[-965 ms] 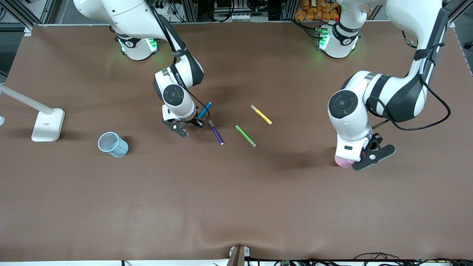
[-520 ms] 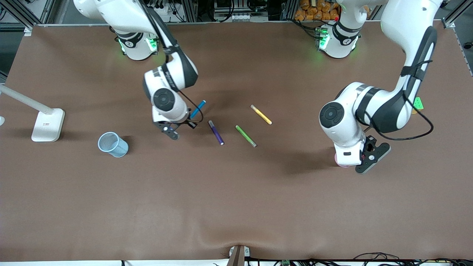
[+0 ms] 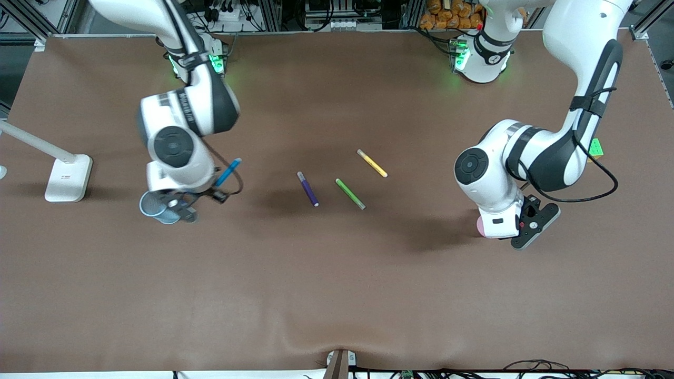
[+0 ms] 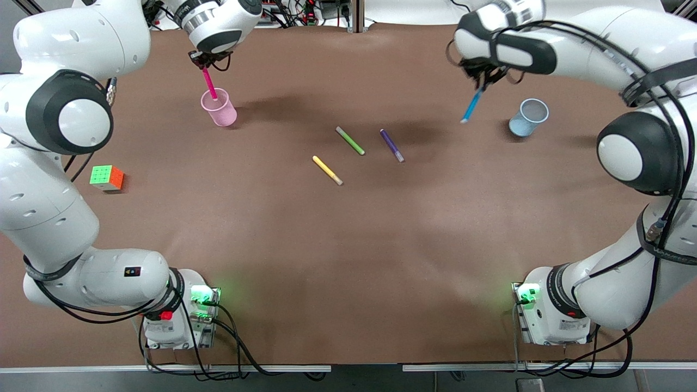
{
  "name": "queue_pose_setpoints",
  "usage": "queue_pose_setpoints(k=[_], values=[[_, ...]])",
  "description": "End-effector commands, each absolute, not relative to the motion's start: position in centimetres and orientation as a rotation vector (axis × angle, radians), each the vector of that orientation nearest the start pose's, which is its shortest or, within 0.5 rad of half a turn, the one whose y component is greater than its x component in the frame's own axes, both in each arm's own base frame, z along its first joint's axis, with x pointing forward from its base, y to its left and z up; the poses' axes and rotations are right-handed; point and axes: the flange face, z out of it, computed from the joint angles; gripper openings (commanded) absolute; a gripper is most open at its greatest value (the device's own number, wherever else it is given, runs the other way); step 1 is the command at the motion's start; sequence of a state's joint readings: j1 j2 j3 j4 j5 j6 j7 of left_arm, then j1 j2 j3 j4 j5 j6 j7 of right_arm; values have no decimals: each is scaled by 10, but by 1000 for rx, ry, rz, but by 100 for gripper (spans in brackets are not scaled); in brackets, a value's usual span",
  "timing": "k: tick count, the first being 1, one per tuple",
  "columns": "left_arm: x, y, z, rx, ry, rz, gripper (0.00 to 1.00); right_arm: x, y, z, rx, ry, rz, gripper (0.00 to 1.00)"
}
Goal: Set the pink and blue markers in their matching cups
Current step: 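Carry the blue marker toward the blue cup with the right gripper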
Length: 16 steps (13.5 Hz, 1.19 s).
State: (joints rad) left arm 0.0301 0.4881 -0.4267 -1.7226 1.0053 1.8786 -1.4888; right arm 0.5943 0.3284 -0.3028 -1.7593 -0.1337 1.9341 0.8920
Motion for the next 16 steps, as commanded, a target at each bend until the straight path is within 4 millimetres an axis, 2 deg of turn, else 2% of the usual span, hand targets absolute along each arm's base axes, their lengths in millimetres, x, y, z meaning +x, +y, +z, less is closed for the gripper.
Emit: queue_pose_setpoints(k=[1, 4, 6, 8, 11, 12, 14, 16], values=[[633, -165, 308, -2300, -821, -609, 0, 622, 150, 397, -3405, 729, -174, 0], [634, -165, 303, -2293, -845, -614, 0, 638, 102, 402, -3445, 551, -223, 0], [635, -163, 297, -2282, -850, -623, 0, 642, 80, 396, -3459, 507, -234, 0], [634, -165, 288, -2275, -877, -626, 0, 638, 68, 376, -3509, 419, -311, 0], [634, -164, 283, -2268, -870, -630, 0, 635, 53, 360, -3503, 357, -408, 0], [633, -164, 283, -2266, -869, -628, 0, 630, 50, 347, -3485, 330, -432, 0], [633, -163, 284, -2259, -864, -626, 0, 619, 32, 332, -3459, 280, -521, 0], [630, -165, 282, -2243, -860, -615, 0, 613, 30, 322, -3438, 275, -544, 0]])
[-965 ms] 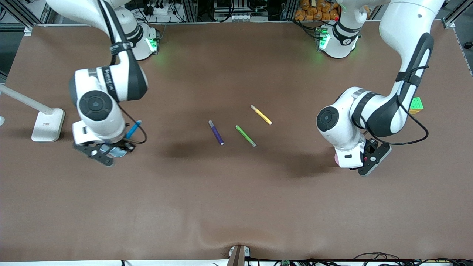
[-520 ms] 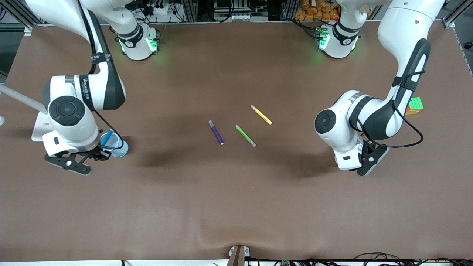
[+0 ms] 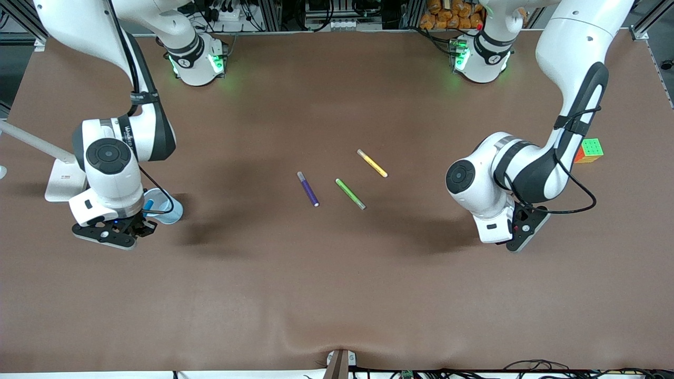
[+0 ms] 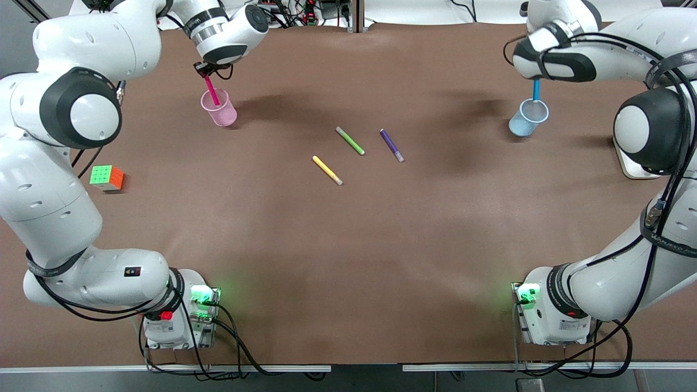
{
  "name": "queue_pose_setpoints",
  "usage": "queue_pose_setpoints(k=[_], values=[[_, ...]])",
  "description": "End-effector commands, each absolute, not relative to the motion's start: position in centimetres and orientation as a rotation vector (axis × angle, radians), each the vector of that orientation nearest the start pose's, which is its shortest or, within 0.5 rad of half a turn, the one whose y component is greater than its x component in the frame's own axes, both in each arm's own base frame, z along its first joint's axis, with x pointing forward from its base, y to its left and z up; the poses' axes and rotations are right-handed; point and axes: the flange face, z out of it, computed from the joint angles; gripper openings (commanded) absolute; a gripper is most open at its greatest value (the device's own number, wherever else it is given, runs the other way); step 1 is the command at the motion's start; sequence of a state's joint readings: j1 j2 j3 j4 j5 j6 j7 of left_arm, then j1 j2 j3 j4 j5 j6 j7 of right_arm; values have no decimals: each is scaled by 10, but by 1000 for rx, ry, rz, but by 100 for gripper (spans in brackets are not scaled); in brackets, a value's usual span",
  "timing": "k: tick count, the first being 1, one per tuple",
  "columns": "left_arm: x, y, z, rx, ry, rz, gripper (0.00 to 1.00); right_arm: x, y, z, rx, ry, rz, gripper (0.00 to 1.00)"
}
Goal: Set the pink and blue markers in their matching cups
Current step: 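Carry the blue marker toward the blue cup with the right gripper, then lower the markers into matching cups with both grippers and open them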
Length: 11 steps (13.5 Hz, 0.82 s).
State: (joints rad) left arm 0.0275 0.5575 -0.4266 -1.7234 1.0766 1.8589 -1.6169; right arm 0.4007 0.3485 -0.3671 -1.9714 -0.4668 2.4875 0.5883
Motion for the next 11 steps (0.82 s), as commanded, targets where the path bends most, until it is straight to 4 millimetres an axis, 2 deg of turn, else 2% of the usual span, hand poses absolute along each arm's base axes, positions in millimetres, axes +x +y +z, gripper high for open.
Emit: queue_pose_setpoints(k=[1, 5, 7, 8, 9, 11], values=[[630, -164, 281, -2242, -860, -611, 0, 613, 30, 321, -3434, 277, -549, 0], [628, -165, 276, -2235, -857, -598, 0, 612, 31, 317, -3431, 283, -549, 0], [627, -166, 272, -2237, -856, -586, 7, 604, 31, 307, -3420, 268, -541, 0], [626, -167, 271, -2238, -855, -584, 7, 600, 31, 301, -3408, 271, -545, 0], [626, -167, 271, -2238, -854, -585, 12, 597, 32, 298, -3404, 281, -541, 0], [627, -167, 271, -2242, -846, -578, 31, 591, 36, 295, -3395, 320, -533, 0]])
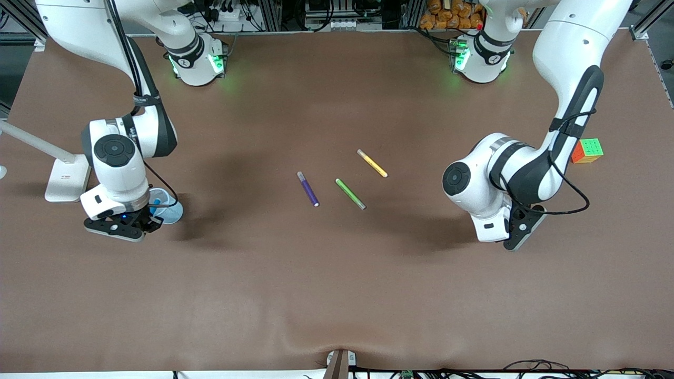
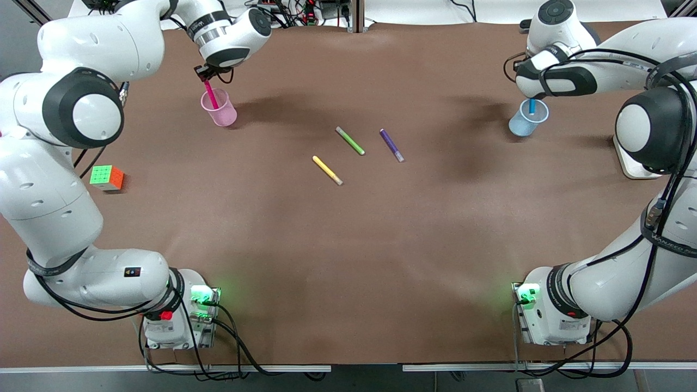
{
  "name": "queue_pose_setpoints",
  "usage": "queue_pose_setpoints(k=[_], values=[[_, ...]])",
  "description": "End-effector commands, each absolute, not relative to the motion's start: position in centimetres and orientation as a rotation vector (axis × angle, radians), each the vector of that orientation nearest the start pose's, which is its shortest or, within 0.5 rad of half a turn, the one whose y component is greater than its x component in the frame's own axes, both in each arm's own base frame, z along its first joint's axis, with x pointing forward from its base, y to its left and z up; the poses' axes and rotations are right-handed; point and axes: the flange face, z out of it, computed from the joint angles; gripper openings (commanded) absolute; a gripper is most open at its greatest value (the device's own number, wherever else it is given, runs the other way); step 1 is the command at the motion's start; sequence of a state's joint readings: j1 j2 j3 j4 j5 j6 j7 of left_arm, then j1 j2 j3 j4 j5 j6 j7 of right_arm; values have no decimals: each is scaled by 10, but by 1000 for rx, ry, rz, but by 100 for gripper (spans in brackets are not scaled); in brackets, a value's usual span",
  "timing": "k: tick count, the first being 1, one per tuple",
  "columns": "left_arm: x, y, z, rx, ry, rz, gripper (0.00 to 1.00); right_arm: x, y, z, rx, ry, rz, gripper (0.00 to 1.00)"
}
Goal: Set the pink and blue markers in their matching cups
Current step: 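Lower the markers into matching cups with both grippers and open them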
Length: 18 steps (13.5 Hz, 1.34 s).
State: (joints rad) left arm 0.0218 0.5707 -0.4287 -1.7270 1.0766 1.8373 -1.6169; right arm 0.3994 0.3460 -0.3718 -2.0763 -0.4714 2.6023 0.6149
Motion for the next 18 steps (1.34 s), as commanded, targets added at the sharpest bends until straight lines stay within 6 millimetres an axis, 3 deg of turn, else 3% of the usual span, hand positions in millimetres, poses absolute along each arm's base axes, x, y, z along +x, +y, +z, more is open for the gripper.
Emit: queue_pose_setpoints(k=[1, 2, 3, 4, 5, 6, 10, 12, 14, 18], values=[[628, -167, 270, -2244, -841, -575, 54, 588, 36, 290, -3395, 336, -519, 0], [628, -167, 269, -2244, -839, -575, 100, 586, 34, 287, -3393, 362, -509, 0], [628, -167, 270, -2245, -827, -575, 100, 585, 34, 289, -3393, 365, -509, 0], [629, -167, 274, -2253, -800, -571, 100, 587, 32, 293, -3397, 360, -511, 17], [632, -166, 281, -2262, -774, -565, 100, 589, 28, 295, -3399, 365, -514, 63], [636, -165, 289, -2267, -759, -553, 100, 590, 29, 295, -3398, 365, -517, 100], [647, -157, 325, -2353, -729, -407, 100, 604, 24, 317, -3440, 402, -494, 100], [654, -144, 351, -2432, -704, -321, 100, 618, 23, 340, -3448, 503, -452, 100], [659, -135, 376, -2518, -688, -251, 100, 637, 27, 370, -3311, 663, -411, 100], [662, -103, 420, -2677, -613, -132, 100, 684, 32, 415, -3091, 882, -9, 100]])
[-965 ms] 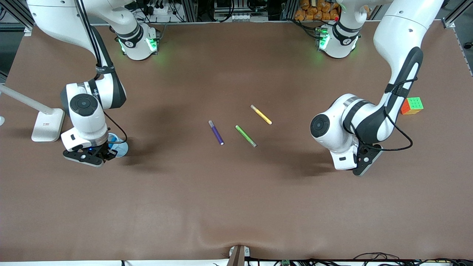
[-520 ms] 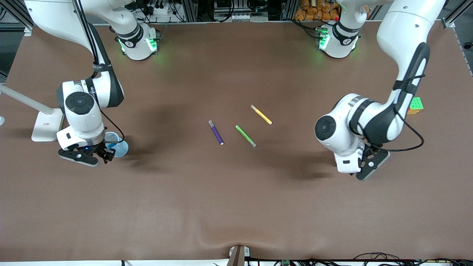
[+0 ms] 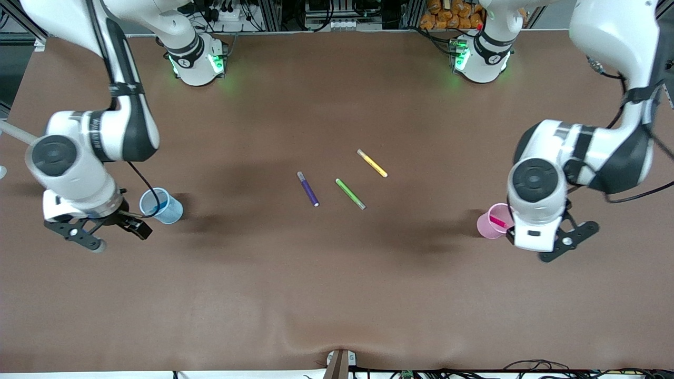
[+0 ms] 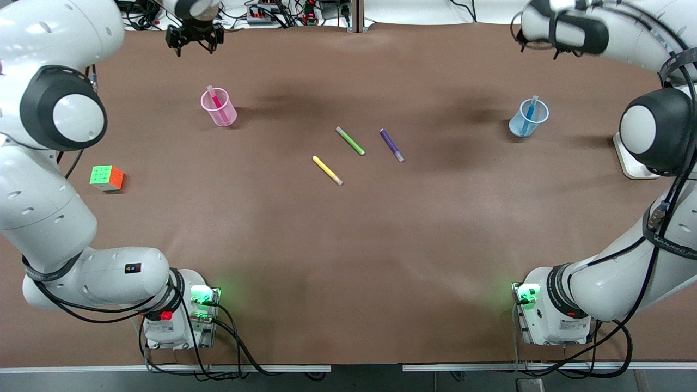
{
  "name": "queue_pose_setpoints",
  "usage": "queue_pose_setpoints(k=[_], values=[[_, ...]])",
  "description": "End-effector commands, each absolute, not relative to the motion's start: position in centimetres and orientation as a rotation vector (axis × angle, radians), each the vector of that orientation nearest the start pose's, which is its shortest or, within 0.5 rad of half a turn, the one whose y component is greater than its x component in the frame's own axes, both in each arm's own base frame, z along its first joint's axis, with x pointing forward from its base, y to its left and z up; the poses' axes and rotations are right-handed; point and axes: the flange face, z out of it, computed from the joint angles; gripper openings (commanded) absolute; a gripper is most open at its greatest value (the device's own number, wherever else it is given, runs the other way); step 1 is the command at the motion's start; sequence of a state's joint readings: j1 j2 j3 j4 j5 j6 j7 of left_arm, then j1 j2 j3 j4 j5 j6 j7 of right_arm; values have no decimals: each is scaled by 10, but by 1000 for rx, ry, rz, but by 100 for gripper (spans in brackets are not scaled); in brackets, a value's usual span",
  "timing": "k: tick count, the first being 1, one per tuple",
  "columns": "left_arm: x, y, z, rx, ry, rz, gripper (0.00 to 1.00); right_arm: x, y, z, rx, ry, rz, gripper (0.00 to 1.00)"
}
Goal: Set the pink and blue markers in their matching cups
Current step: 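Lower the markers into matching cups with both grippers and open them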
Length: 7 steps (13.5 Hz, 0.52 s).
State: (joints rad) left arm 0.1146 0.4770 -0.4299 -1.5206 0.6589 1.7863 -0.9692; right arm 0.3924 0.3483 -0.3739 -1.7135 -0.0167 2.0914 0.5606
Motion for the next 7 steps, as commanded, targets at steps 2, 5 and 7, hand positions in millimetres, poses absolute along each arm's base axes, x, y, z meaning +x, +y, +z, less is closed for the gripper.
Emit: queue_pose_setpoints(k=[2, 5, 7], values=[[660, -93, 443, -2756, -560, -99, 100, 688, 12, 427, -3027, 941, 151, 100], [657, -80, 471, -2844, -598, -49, 100, 679, -11, 454, -2931, 510, 317, 100], [654, -74, 496, -2888, -546, -6, 100, 678, -54, 477, -2770, 468, 275, 100]])
